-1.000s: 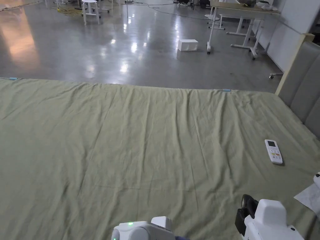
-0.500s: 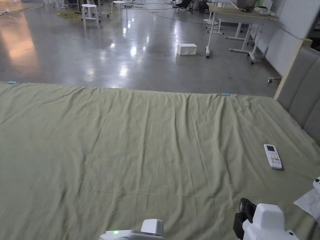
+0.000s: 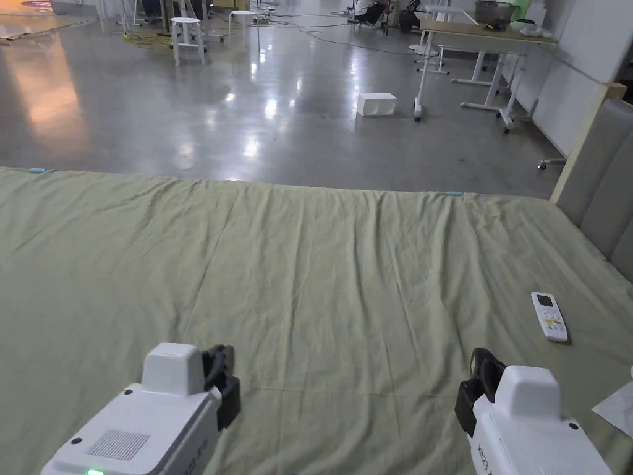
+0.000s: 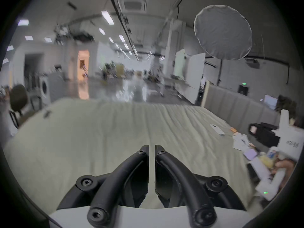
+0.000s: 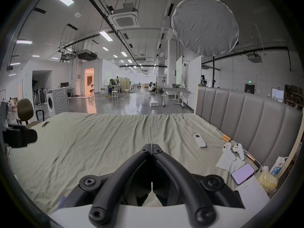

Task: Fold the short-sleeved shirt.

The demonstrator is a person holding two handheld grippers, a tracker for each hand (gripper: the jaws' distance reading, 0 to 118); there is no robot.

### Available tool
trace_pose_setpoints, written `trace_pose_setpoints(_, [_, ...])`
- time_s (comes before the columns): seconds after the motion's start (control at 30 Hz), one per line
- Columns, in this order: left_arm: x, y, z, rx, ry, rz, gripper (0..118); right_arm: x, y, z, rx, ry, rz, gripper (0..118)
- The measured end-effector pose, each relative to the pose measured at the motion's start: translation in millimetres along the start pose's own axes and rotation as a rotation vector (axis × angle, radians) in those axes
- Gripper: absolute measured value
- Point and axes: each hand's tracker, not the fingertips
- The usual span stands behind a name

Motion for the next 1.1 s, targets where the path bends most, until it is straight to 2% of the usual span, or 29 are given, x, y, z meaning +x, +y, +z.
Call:
trace_pose_setpoints(0.23, [-16.8, 15.2, 4.6, 0.207, 0.241, -0.100, 7, -8.0, 22.1, 0.6, 0.126, -0.032, 0.045, 0])
trace_pose_setpoints(0.47, [-35.0, 9.7, 5.1, 0.210, 0.259, -0.091, 7, -4.3, 23.1, 0.3, 0.125, -0.034, 0.044, 0])
trace_pose_setpoints(0.67, [-52.9, -4.4, 9.1, 0.143, 0.250, -0.089, 7, -17.4, -24.5, 19.8, -0.065, 0.070, 0.105, 0])
trace_pose_setpoints(0.8, [-59.4, -19.0, 11.0, 0.093, 0.250, -0.089, 7, -50.5, -78.6, 40.0, -0.209, 0.185, 0.153, 0])
trace_pose_setpoints(0.9, [-61.6, -30.3, 13.9, 0.051, 0.236, -0.059, 7, -77.6, -112.0, 48.1, -0.293, 0.264, 0.152, 0])
trace_pose_setpoints(1.03, [-60.8, -48.0, 20.2, -0.006, 0.214, -0.053, 7, -99.2, -144.9, 42.2, -0.328, 0.262, 0.189, 0])
trace_pose_setpoints(1.1, [-61.2, -57.0, 22.8, -0.052, 0.191, -0.038, 7, -98.7, -157.3, 36.8, -0.347, 0.207, 0.220, 0])
